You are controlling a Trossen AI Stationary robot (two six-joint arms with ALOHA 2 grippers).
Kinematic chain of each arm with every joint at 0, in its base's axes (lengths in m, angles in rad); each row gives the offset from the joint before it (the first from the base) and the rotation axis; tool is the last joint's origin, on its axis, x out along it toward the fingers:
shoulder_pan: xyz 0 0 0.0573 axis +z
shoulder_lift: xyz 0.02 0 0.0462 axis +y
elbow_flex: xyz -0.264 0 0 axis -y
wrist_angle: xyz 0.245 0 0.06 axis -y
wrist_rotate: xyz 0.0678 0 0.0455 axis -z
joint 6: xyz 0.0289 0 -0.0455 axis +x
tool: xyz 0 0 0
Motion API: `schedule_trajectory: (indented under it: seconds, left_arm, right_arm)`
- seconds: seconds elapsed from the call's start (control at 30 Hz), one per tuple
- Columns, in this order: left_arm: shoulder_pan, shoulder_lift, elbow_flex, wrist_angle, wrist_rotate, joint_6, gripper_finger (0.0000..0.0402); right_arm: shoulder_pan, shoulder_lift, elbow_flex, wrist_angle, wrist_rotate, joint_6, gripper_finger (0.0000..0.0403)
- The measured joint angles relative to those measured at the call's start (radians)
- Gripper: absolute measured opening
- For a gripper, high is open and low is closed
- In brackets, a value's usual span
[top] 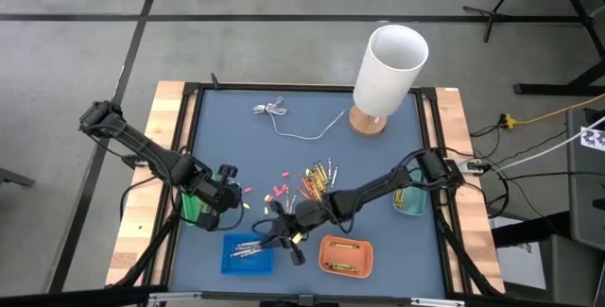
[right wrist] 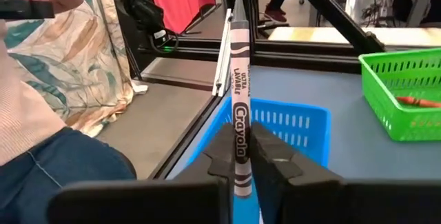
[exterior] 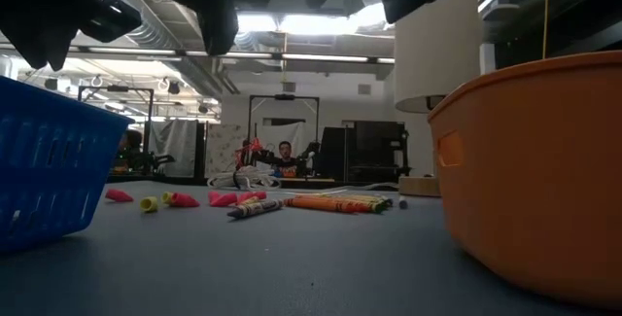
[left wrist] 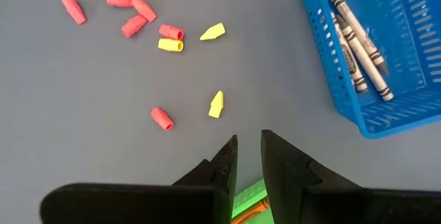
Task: Sort crayons
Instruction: Put the gray crayon into the blue bin, then put the yellow crayon into the dark green bin
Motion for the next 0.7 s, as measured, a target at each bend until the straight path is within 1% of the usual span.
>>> schedule_trajectory:
  seconds: [0.2, 0.33, 0.43, 0.57, 0.63, 0.7]
  left_arm:
    - [0.0, 0.0, 0.0, 0.02, 0.0, 0.0, 0.005]
    - [0.0, 0.0, 0.0, 0.022, 0.0, 0.0, 0.005]
    - [0.0, 0.0, 0.0, 0.024, 0.0, 0.0, 0.005]
    - [0.0, 0.0, 0.0, 0.034, 0.0, 0.0, 0.005]
    - [0.0, 0.0, 0.0, 0.063, -0.003, 0.0, 0.005]
    - [0.0, 0.0, 0.0, 0.107, -0.025, 0.0, 0.005]
  right_arm:
    - [-0.004, 0.0, 0.0, 0.001, -0.002, 0.001, 0.0107]
    - [-0.005, 0.0, 0.0, 0.002, -0.005, 0.001, 0.0136]
    - [-0.005, 0.0, 0.0, 0.002, -0.005, 0.001, 0.0142]
    - [-0.005, -0.003, 0.0, -0.003, -0.005, -0.002, 0.0138]
    - [-0.005, -0.014, 0.0, -0.024, -0.005, -0.002, 0.0135]
    - [-0.006, -0.041, 0.0, -0.081, -0.005, -0.006, 0.0132]
